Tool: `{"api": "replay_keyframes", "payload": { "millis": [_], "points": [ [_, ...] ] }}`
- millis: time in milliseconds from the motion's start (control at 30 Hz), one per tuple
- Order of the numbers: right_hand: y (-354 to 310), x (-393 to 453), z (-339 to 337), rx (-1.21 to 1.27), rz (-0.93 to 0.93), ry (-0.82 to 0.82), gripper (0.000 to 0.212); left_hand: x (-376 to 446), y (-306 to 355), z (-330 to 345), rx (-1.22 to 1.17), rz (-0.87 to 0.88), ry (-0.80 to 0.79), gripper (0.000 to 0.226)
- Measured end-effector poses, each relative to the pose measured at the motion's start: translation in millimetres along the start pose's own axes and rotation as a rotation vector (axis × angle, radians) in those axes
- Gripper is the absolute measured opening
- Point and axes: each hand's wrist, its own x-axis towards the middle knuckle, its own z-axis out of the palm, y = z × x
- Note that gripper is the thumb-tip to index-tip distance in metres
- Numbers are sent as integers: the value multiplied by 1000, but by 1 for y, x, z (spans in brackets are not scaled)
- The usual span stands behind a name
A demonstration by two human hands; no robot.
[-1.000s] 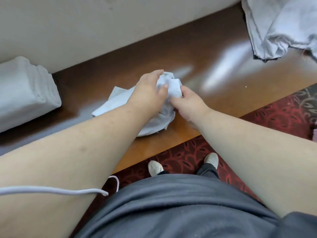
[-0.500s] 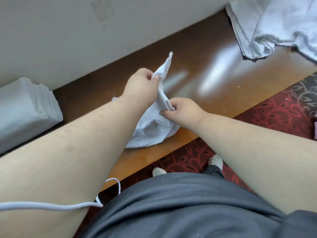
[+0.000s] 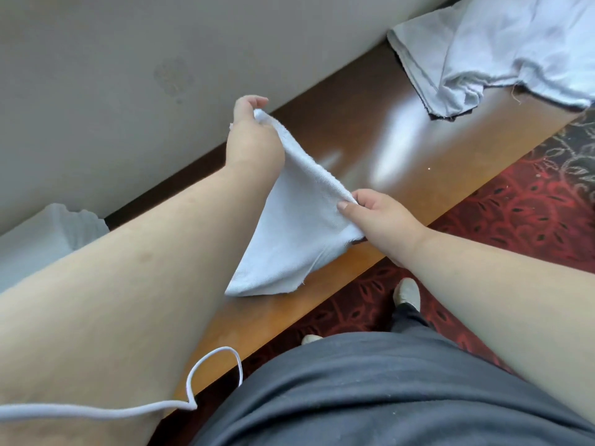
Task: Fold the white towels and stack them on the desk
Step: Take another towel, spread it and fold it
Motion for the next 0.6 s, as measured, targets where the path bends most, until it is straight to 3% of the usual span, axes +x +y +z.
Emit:
{"api": "replay_keyframes", "payload": {
  "millis": [67, 200, 267, 433, 600],
  "points": [
    [4, 1, -13, 33, 5, 2, 20, 5, 8, 11, 8, 16, -47, 39],
    [12, 11, -46, 100, 56, 62, 29, 26, 26, 41, 61, 63, -14, 7],
    [18, 18, -63, 148, 81, 81, 32, 39, 32, 60, 105, 85, 22, 17],
    [32, 42, -110, 277, 170, 145, 11, 66, 50, 120, 71, 33, 6, 20],
    [43, 67, -156, 76, 212, 193, 5, 99, 63, 175, 128, -20, 13, 14]
  ]
}}
